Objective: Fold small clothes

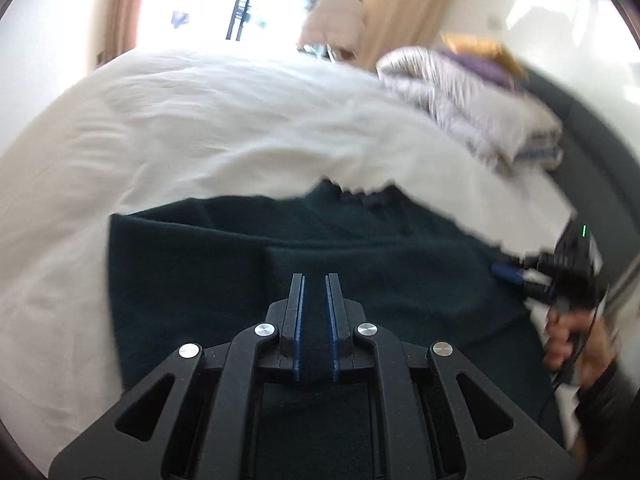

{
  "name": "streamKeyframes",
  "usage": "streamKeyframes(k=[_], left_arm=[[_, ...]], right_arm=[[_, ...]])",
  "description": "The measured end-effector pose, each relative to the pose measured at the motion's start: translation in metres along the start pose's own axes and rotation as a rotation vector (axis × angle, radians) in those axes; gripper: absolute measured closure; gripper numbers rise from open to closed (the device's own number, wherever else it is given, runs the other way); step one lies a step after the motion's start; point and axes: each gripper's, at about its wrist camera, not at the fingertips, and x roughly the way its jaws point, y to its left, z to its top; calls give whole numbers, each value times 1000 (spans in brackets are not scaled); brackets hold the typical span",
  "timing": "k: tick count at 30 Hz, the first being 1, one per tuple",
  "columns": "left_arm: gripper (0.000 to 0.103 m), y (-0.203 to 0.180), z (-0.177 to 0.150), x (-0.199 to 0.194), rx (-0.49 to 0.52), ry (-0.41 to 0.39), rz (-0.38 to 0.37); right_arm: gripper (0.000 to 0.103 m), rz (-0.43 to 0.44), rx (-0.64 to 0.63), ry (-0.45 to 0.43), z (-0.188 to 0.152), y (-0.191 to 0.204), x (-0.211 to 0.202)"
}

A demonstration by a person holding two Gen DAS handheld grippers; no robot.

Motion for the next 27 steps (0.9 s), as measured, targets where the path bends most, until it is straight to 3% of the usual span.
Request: streamKeyframes(k=[1,2,4,7,9,11,13,14,16,18,19,21,23,27], left_arm=[[93,-4,-2,9,15,24,9],[93,-4,-7,20,8,62,15],[93,5,-19,33,-39,105,-17],[93,18,-23,31,-100,101,-77],[93,19,-25,25,-92,105,-63],[93,20,-29,14,-97,88,-49],[92,19,-38,5,-107,81,-31],[92,20,-43,3,-110,91,-29],[92,25,-53,-1,-123,108,-30],[92,31,-60,-12,-134,103,-38],[92,33,-63,-18,-142,110,-34],[92,37,-70,-36,-139,111,-10],[92,42,-81,-59,-133,84,3],[92,49,-116,-108,-139,54,-35]], right_arm=[[96,7,20,-6,0,-8,3],[103,12,42,-19,1,-17,2],[103,55,110,-51,1,-38,-8],[103,8,131,-100,-1,-53,-35],[92,-25,112,-128,-7,-48,-55],[48,14,50,-142,-18,-31,-70],[35,63,-23,-130,-29,-12,-74],[33,76,-44,-109,-33,-6,-69],[37,12,-35,-48,-39,-8,-52],[55,5,-15,-60,-39,-22,-51],[70,-29,21,-67,-38,-31,-57],[56,-93,111,-108,-40,-44,-78],[47,-128,71,-151,-49,-41,-107],[42,-46,-76,-112,-83,-17,-152]])
